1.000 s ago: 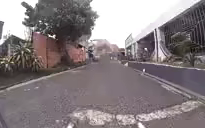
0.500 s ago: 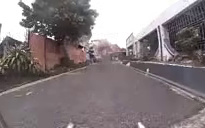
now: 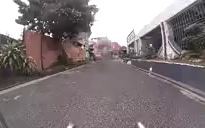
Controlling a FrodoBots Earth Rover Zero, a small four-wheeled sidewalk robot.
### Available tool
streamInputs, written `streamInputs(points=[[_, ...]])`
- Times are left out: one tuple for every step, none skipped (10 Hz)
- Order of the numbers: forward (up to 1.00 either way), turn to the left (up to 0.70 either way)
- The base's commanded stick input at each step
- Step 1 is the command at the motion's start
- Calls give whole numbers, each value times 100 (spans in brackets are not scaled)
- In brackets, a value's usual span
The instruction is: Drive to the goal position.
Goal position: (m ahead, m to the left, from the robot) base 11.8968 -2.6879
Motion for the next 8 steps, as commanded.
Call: streamInputs(points=[[70, 0], [70, 0], [70, 0], [70, 0], [70, 0], [70, 0], [70, -6], [70, -14]])
